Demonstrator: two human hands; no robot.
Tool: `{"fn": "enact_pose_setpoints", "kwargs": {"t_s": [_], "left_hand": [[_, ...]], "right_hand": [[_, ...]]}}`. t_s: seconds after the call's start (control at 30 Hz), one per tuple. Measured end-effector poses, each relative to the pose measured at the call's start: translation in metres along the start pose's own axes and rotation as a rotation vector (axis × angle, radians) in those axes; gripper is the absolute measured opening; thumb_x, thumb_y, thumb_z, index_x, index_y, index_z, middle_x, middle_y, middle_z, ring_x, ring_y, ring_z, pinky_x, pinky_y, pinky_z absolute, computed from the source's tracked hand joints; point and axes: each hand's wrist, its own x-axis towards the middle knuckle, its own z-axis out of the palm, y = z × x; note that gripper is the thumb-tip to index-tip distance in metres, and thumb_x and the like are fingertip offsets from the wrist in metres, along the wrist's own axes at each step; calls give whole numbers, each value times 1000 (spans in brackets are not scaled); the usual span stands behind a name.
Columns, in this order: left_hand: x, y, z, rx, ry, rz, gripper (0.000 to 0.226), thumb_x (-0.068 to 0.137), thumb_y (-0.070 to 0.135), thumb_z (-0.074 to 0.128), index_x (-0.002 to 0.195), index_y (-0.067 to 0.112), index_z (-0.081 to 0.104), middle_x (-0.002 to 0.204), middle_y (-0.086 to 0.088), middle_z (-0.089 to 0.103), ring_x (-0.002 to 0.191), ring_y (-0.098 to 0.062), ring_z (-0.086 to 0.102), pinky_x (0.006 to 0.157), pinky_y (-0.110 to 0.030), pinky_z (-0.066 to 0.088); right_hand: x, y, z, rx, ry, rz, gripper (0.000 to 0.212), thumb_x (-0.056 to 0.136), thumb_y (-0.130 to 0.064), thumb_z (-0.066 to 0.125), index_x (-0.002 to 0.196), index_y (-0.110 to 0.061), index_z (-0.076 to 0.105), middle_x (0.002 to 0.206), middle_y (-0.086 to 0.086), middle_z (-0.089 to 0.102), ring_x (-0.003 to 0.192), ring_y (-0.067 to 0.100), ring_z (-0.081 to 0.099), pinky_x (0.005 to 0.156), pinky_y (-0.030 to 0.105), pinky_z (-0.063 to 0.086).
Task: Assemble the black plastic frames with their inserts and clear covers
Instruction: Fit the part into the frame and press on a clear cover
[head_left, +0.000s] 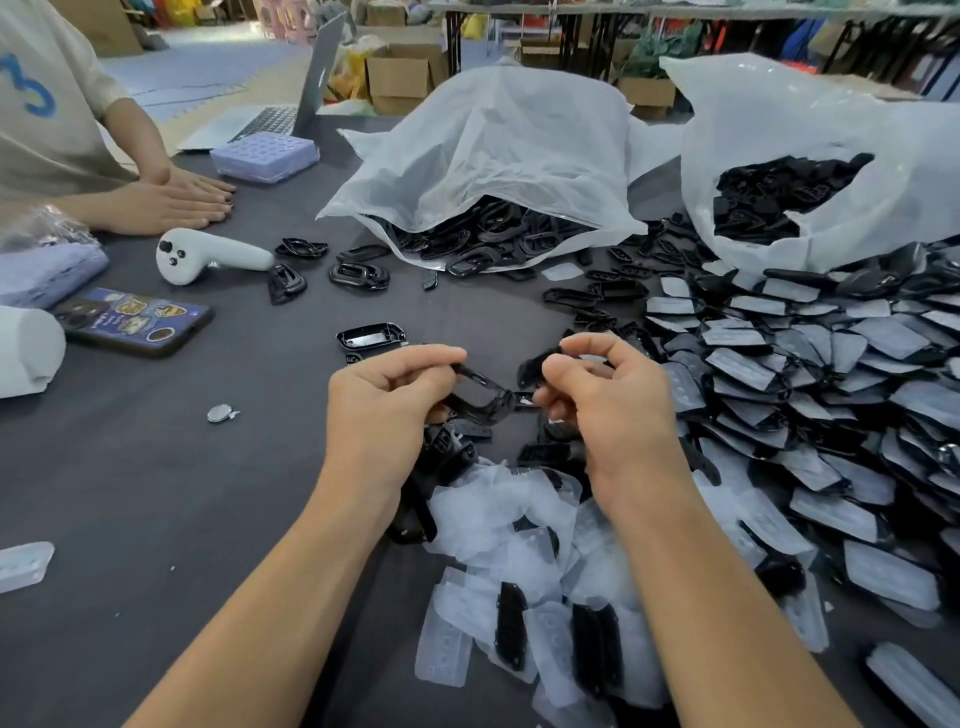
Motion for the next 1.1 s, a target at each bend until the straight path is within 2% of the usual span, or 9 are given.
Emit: {"fn": "enact_pose_setpoints", "kwargs": {"t_s": [0.13,0.27,0.43,0.53,0.63,0.7,0.8,0.93,1.1], "left_hand": [[-8,4,1,56,-163,113,30,89,4,76,87,33,86,77,-12,76,70,-10,62,65,-18,52],[-5,5,3,160,-116,142,34,84,5,82,87,39,84,73,6,78,68,-7,72,69,-22,58],[-8,4,1,310,-27,132,31,82,10,83,82,42,83,70,16,77,64,1,71,61,-11,51],[-8,9,1,342,-58,119,34,86,11,78,83,44,83,70,13,77,64,-8,72,59,-19,55],[-7,10,3,176,-169,24,36,92,-1,67,91,31,85,82,-1,81,77,-24,77,68,-32,63],[-6,10,5,-51,-201,-121,33,96,-7,62,98,18,84,90,-11,81,82,-23,78,70,-29,63],[-6,11,5,-254,-249,-260,33,100,-8,53,110,11,78,96,-13,81,80,-20,78,71,-29,63],[-5,14,0,-355,-295,-311,38,99,-8,47,118,11,74,105,-19,79,89,-27,79,72,-31,64],[-9,12,-1,-267,-284,-239,38,92,-16,60,114,11,75,101,-17,80,87,-26,80,70,-24,61]], "right_hand": [[-5,1,-2,-116,-90,-46,20,84,2,75,77,-17,79,63,1,70,52,10,59,51,17,47],[-5,3,3,-128,-178,-69,28,87,0,75,75,-25,82,66,-6,72,59,3,62,55,13,46],[-4,1,-2,-118,-187,-177,29,89,3,71,85,-23,83,75,-5,76,68,4,65,66,16,51],[-6,0,3,-127,-301,-222,33,88,6,70,83,-23,84,84,-2,79,80,4,72,74,15,53],[-6,7,11,-259,-289,-250,29,85,1,75,81,-26,84,92,-6,78,89,9,74,83,29,58],[-7,11,13,-282,-257,-241,28,83,-2,77,80,-29,84,95,-9,76,93,10,73,87,33,58],[-8,12,13,-218,-233,-202,22,80,-4,80,85,-26,83,90,-5,79,87,12,75,83,33,59],[-8,13,11,-209,-181,-188,28,77,-4,85,95,-25,80,83,-2,78,78,13,74,76,28,60],[-7,12,8,-356,-168,-195,16,76,-15,89,86,-25,80,79,-7,78,76,10,75,73,31,63]]}}
